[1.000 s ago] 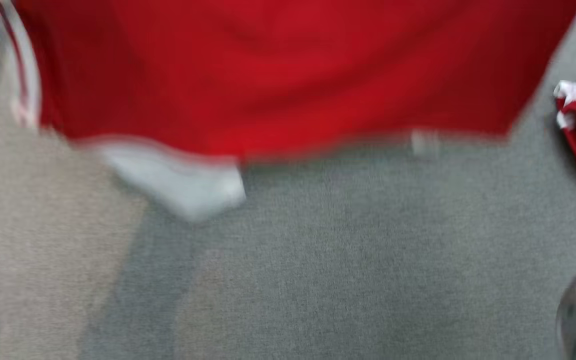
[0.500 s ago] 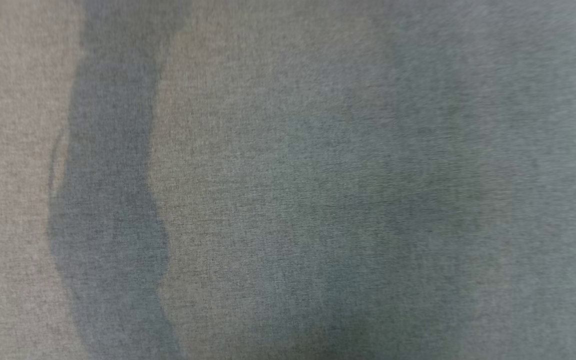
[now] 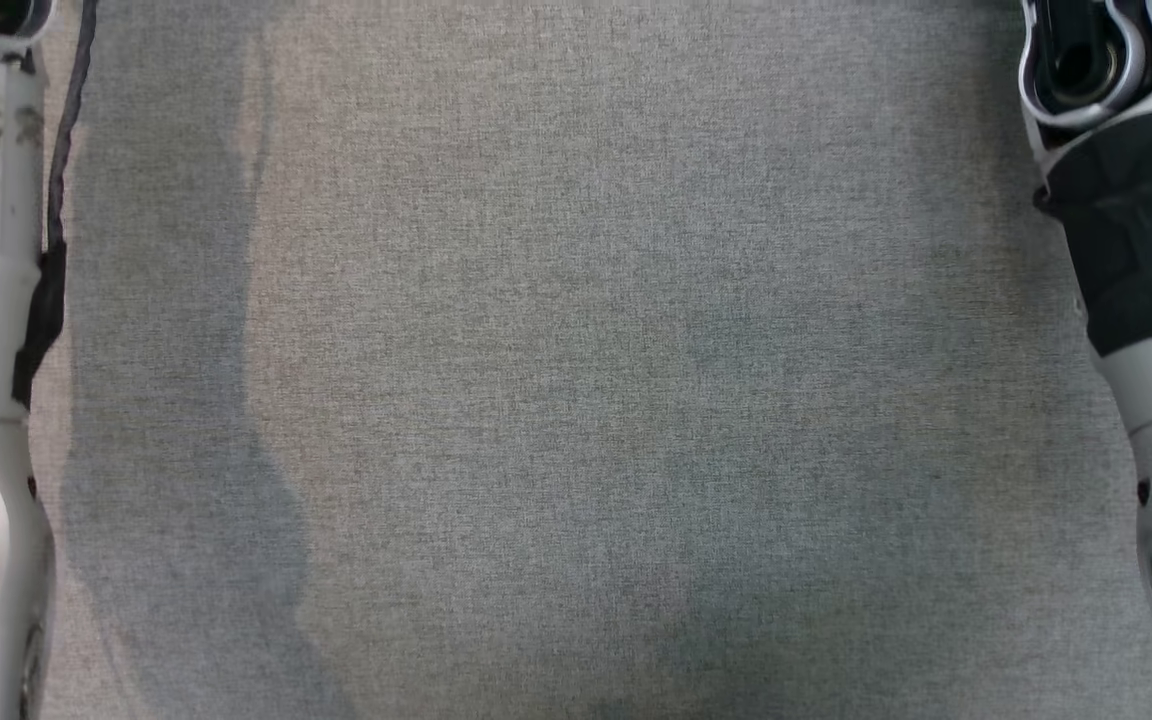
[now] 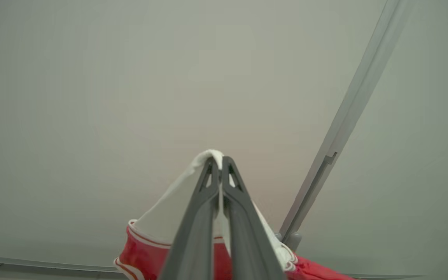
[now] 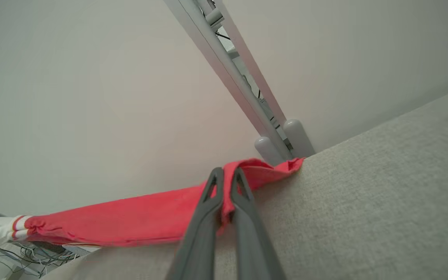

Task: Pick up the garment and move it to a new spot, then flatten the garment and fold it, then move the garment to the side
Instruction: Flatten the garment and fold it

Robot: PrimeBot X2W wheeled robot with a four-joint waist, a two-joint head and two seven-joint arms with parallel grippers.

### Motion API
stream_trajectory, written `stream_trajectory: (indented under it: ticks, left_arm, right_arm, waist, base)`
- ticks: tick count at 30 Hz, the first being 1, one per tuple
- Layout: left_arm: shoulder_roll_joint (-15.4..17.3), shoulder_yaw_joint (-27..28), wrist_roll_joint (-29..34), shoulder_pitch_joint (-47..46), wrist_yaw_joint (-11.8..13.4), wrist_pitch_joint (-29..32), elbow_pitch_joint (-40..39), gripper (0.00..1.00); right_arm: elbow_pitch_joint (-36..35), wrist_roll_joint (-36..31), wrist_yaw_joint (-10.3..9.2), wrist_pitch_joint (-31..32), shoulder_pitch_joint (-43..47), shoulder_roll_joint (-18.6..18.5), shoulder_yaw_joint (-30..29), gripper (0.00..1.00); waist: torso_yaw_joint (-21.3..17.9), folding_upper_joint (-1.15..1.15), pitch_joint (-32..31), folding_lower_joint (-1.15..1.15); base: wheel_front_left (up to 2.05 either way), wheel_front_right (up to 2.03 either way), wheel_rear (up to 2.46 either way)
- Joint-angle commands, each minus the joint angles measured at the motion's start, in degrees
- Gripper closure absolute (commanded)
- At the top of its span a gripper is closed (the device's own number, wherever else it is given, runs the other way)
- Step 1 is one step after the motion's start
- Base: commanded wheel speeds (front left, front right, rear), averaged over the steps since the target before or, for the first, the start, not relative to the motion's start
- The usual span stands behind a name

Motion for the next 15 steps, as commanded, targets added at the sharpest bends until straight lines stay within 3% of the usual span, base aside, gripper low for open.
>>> stream_trajectory:
  ticks: [1, 9, 15]
  left_arm:
    - [0.81, 1.11, -0.67, 3.58, -0.37, -0.37, -3.72, 1.0]
    - [1.12, 3.48, -2.79, 21.11, -0.46, -0.34, -18.66, 1.0]
    - [-1.65, 3.68, -4.67, 37.16, 1.18, -0.35, -27.55, 1.0]
  right_arm:
    - [-1.39, 1.86, 0.07, -0.25, 3.1, -1.04, 0.94, 1.0]
    - [-7.14, 8.21, 0.05, -0.54, 12.04, -4.36, 2.62, 1.0]
    - [-11.49, 12.04, 0.06, -0.77, 20.25, -6.05, 3.76, 1.0]
  waist:
    - [-0.06, 0.0, -0.83, -0.01]
    - [0.31, 0.0, -4.94, -0.01]
    - [1.55, 0.0, -9.16, -0.01]
  base:
    - [0.0, 0.0, 0.0]
    - [0.0, 0.0, 0.0]
    - [0.0, 0.0, 0.0]
